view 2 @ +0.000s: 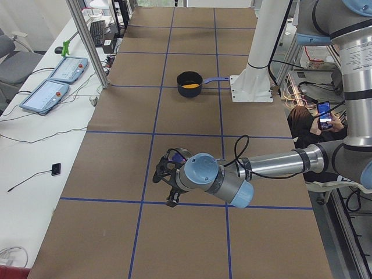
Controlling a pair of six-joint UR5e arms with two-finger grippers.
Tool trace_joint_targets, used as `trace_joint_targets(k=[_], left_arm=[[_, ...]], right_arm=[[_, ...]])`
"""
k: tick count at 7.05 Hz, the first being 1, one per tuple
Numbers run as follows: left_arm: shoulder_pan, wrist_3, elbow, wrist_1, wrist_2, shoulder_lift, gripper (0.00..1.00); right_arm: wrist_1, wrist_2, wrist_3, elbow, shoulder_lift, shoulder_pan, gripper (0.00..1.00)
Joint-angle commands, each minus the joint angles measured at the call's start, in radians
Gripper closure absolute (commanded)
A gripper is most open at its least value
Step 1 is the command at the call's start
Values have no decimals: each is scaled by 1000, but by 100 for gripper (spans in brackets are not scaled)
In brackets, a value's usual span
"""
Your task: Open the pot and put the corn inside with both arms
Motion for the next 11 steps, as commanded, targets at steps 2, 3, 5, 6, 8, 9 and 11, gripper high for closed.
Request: trace_joint_targets(k=[2, 3, 5, 6, 8, 9, 11], left_arm=[[-97, 3, -19, 23, 7, -35, 1], [-91, 3, -21, 22, 10, -75, 1], [-60, 3, -67, 25, 10, -84, 1], [-30, 4, -65, 28, 20, -89, 1], [-28, 19, -62, 28, 50, -83, 1], [-30, 33, -62, 28, 50, -80, 1], [-30, 35, -61, 28, 50, -75, 1]], right_arm=[[-1, -64, -3, -4, -9, -1, 0], [1, -64, -5, -9, -7, -1, 0], [5, -64, -6, -50, -7, -3, 0], [5, -61, -8, -52, -7, -3, 0], [5, -58, -8, -58, -7, -3, 0], [5, -57, -8, -59, -6, -3, 0], [4, -57, -8, -61, -4, -4, 0]])
